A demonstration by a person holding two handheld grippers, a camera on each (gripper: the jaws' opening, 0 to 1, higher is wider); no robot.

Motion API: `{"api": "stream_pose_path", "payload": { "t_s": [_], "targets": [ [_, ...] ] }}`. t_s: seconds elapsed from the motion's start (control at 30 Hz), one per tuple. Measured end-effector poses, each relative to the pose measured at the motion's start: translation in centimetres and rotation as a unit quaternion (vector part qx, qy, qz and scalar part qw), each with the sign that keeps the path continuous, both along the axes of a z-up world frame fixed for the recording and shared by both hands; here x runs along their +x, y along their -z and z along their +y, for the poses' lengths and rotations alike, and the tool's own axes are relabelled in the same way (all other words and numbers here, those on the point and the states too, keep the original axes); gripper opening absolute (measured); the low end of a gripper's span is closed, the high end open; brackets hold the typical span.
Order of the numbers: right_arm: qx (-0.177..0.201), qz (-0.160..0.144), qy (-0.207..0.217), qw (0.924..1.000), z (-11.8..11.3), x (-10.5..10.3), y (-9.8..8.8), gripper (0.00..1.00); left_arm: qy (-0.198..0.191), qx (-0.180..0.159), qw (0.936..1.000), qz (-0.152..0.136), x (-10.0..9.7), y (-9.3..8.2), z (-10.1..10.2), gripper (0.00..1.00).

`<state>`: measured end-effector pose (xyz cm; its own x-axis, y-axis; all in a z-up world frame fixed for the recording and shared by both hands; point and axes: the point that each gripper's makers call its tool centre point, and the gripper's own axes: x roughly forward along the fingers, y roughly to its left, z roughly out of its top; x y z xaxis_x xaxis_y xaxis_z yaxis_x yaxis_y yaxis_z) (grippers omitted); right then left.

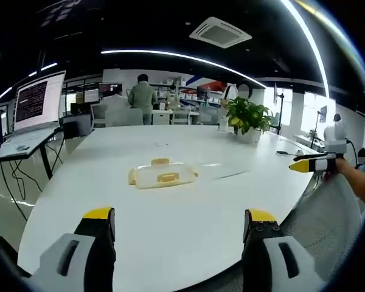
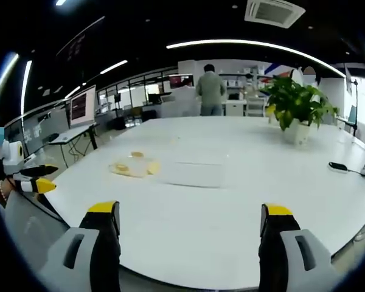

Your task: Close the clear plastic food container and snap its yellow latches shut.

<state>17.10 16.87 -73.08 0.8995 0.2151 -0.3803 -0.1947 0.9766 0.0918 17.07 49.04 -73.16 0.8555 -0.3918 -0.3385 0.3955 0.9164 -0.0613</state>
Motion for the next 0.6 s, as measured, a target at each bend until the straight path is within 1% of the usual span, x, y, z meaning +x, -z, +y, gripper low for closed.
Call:
{"api": "stream_pose_path", "payload": {
  "t_s": [0.1, 0.17, 0.23, 0.3, 0.4, 0.6],
  "targets": [
    [-0.005, 0.005, -0.004, 1.0000, 0.14, -0.01, 0.14, 0.92, -0.003, -0.002, 1.0000, -0.005, 0.09, -0.16, 0.12, 0.83],
    [-0.007, 0.009, -0.005, 0.9999, 0.18, -0.05, 0.28, 0.91, -0.008, 0.017, 0.9998, 0.010, 0.06, 0.49, 0.54, 0.81],
    [-0.008, 0.011, -0.006, 0.9999, 0.19, -0.01, 0.31, 0.90, -0.013, 0.008, 0.9998, 0.013, 0.15, 0.45, 0.60, 0.82],
    [-0.011, 0.014, -0.010, 0.9998, 0.26, 0.01, 0.40, 0.88, -0.010, -0.004, 0.9999, 0.000, 0.29, -0.08, 0.49, 0.82],
    [-0.010, 0.013, -0.007, 0.9998, 0.13, 0.05, 0.37, 0.88, -0.008, -0.001, 1.0000, 0.005, 0.28, 0.12, 0.40, 0.82],
    [-0.015, 0.017, -0.008, 0.9997, 0.02, 0.07, 0.49, 0.87, -0.001, -0.007, 1.0000, 0.005, 0.28, -0.01, 0.07, 0.78]
  ]
}}
